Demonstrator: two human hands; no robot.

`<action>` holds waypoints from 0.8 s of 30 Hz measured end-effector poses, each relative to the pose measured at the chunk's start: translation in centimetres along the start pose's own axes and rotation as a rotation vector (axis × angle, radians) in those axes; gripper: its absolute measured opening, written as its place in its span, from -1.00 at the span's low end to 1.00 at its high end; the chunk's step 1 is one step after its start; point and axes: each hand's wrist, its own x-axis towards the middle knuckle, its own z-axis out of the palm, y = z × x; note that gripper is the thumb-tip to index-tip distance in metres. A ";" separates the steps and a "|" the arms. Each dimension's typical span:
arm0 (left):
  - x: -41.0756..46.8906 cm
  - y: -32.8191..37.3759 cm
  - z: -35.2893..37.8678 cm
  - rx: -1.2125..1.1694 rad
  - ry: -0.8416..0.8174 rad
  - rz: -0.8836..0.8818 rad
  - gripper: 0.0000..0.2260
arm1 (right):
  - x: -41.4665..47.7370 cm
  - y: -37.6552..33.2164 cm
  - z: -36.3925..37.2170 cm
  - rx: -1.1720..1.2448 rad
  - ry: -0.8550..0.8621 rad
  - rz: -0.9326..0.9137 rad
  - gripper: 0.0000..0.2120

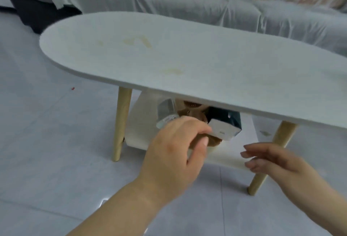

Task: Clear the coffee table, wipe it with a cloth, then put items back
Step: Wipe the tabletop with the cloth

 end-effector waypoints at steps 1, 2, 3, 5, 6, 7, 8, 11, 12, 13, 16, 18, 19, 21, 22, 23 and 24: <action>0.8 0.9 -0.2 0.005 -0.007 0.049 -0.83 | -0.5 -1.0 -0.6 0.009 -0.016 -0.066 -0.58; 1.7 1.6 -0.5 0.004 -0.009 0.084 -0.83 | -0.8 -2.0 -1.1 0.009 -0.014 -0.129 -0.57; 2.7 2.2 -0.6 0.002 -0.008 0.107 -0.83 | -1.1 -3.1 -1.8 0.012 0.005 -0.190 -0.58; 5.0 3.1 -0.5 0.028 0.003 0.125 -0.82 | -1.5 -5.2 -3.5 0.019 0.087 -0.309 -0.62; 6.3 3.4 -0.2 0.061 0.006 0.107 -0.80 | -1.4 -6.2 -4.5 0.018 0.145 -0.371 -0.66; 7.5 3.6 0.1 0.110 -0.005 0.069 -0.77 | -1.2 -7.0 -5.6 0.000 0.210 -0.425 -0.73; 8.7 3.8 0.5 0.173 -0.023 0.014 -0.75 | -0.8 -7.5 -6.9 -0.052 0.284 -0.452 -0.79; 11.9 3.5 2.5 0.287 -0.153 -0.182 -0.66 | 1.8 -7.2 -11.3 -0.418 0.488 -0.430 -0.74; 12.7 3.3 3.2 0.328 -0.228 -0.227 -0.62 | 3.1 -6.6 -13.0 -0.541 0.558 -0.361 -0.71; 13.4 3.2 3.6 0.369 -0.282 -0.256 -0.59 | 4.3 -6.0 -14.7 -0.630 0.603 -0.225 -0.64; 14.9 2.9 4.1 0.435 -0.294 -0.277 -0.59 | 6.7 -4.0 -19.9 -0.736 0.585 0.204 -0.43; 15.3 2.6 4.2 0.473 -0.296 -0.293 -0.60 | 7.5 -2.7 -21.8 -0.720 0.491 0.281 -0.39; 15.4 2.3 4.3 0.489 -0.316 -0.315 -0.60 | 7.7 -2.4 -22.2 -0.689 0.430 0.284 -0.37; 15.7 2.1 4.6 0.490 -0.379 -0.386 -0.60 | 8.2 -2.3 -22.5 -0.656 0.349 0.296 -0.35; 15.9 2.1 4.7 0.479 -0.413 -0.423 -0.60 | 8.3 -2.3 -22.6 -0.676 0.332 0.300 -0.36; 16.1 2.2 4.6 0.464 -0.434 -0.448 -0.60 | 8.4 -2.4 -22.5 -0.707 0.324 0.293 -0.38; 16.6 2.4 4.6 0.456 -0.443 -0.456 -0.60 | 8.5 -2.6 -22.3 -0.725 0.313 0.271 -0.38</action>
